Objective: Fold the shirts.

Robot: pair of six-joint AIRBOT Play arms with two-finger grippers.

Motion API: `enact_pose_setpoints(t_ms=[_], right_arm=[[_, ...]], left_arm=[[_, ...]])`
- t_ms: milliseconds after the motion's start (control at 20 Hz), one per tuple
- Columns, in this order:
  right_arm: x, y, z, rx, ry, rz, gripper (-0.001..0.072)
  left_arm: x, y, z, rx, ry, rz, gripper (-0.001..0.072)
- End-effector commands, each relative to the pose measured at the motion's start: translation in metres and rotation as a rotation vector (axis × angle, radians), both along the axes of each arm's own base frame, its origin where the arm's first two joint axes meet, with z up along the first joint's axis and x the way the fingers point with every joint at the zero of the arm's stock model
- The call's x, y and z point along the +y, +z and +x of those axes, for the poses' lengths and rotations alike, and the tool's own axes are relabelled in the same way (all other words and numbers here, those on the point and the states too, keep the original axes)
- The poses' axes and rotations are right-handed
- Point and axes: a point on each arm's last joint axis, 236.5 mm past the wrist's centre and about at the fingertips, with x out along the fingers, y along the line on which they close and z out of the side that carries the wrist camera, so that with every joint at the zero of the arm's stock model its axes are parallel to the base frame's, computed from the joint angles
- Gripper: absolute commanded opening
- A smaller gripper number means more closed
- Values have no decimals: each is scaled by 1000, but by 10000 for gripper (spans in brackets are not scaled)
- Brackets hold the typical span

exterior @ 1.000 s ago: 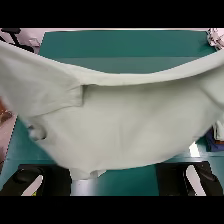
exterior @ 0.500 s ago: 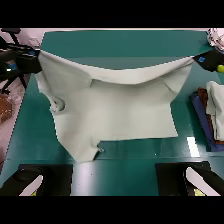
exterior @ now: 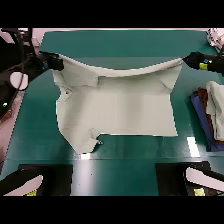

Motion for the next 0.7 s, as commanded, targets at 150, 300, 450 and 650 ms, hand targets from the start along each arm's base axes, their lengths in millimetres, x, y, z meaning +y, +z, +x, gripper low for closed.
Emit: enact_pose_setpoints(t_ms=[150,300,450,650], right_arm=[[-7,-22,29,43,66,-44,13],[-3,-58,21,149,116,-27,12],[4,-72,17,191,151,-18,11],[10,-88,-5,286,220,-44,10]], left_arm=[[45,-41,16,83,79,34,23],[58,-60,7,171,80,59,23],[55,-75,-1,239,61,63,23],[47,-104,-25,398,17,69,23]])
